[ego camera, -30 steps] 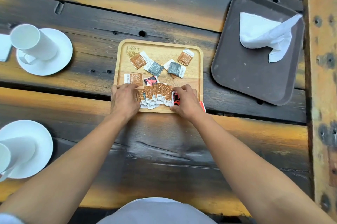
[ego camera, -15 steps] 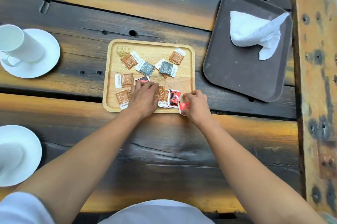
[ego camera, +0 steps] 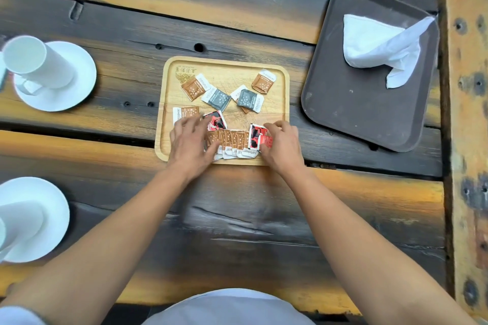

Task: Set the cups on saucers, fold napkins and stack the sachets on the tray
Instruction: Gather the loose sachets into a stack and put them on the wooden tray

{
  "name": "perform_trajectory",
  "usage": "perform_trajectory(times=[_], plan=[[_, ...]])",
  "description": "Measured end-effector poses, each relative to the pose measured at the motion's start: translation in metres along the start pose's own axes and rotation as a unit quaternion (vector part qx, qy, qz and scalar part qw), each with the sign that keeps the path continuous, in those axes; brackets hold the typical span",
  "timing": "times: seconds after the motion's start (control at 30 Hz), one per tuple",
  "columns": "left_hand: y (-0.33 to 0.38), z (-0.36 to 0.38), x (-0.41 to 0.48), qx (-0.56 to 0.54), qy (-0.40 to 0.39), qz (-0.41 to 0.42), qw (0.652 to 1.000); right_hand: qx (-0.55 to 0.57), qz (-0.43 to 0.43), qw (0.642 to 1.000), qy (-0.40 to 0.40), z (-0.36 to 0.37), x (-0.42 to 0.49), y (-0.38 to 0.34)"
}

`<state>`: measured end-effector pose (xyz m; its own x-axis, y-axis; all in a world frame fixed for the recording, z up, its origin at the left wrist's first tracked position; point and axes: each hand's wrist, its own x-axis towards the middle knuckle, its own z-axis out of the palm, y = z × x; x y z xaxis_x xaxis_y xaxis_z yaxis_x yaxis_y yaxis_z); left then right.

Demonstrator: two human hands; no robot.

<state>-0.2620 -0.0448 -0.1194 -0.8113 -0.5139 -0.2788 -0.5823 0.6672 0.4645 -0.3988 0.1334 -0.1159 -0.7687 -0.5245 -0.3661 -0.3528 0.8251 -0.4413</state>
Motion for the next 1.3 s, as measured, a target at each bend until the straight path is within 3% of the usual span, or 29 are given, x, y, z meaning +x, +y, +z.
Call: perform_trajectory(times=[0.13, 0.37, 0.77, 1.0, 1.17, 1.3], plan=[[-0.022, 0.001, -0.012, 0.022, -0.031, -0.027, 0.999, -0.030, -0.073, 0.990, -0.114, 0.006, 0.008, -0.004], [-0.022, 0.013, -0.020, 0.022, -0.041, 0.000, 0.999, -0.011, -0.090, 0.993, -0.076, 0.009, 0.004, 0.009], [-0.036, 0.001, -0.010, 0.039, -0.067, 0.037, 0.996, 0.036, -0.083, 0.993, -0.080, 0.010, -0.008, 0.018], [-0.030, -0.013, 0.006, -0.070, 0.056, -0.026, 0.996, 0.066, -0.091, 0.994, -0.007, 0.003, 0.013, -0.024], [-0.026, -0.014, 0.022, 0.036, -0.009, -0.020, 0.999, 0.019, -0.223, 0.970, -0.091, 0.011, 0.027, -0.077], [-0.030, -0.011, 0.024, 0.088, -0.040, -0.017, 0.995, -0.104, -0.247, 0.943, -0.199, 0.020, 0.039, -0.094]])
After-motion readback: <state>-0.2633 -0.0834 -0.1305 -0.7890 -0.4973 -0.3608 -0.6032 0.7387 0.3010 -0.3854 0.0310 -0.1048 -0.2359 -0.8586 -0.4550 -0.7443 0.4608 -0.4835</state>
